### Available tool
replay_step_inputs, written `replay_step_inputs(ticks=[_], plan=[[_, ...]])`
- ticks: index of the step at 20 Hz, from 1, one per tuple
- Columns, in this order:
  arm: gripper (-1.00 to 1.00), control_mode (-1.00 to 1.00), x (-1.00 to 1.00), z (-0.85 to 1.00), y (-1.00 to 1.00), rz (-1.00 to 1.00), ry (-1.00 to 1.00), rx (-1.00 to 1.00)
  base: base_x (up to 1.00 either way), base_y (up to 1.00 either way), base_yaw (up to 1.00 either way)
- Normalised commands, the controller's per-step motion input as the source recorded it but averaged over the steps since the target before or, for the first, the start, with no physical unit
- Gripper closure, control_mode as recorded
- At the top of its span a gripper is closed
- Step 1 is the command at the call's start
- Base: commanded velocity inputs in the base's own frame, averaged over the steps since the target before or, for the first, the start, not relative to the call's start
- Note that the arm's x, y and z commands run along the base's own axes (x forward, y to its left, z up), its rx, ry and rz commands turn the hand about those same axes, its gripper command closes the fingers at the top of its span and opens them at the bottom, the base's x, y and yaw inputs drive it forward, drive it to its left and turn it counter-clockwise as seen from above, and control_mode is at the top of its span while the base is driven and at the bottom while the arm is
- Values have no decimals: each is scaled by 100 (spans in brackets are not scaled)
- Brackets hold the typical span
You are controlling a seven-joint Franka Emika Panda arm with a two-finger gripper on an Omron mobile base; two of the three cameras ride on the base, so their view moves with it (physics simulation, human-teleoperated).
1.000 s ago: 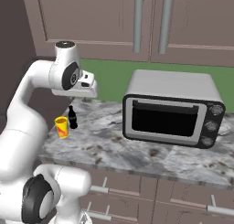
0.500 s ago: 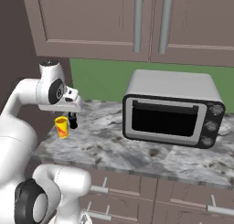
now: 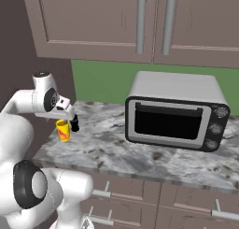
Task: Place the microwavable item in the microwave. Then, close the microwave door and press the start button.
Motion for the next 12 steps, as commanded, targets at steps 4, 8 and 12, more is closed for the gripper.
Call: replay_step_inputs(ticks=[4, 8, 12], plan=[[-100, -100, 15, -36, 0, 0, 9, 1, 0, 0, 0], [-100, -100, 34, -32, 0, 0, 7, 2, 0, 0, 0], [-100, -100, 46, -20, 0, 0, 5, 4, 0, 0, 0]])
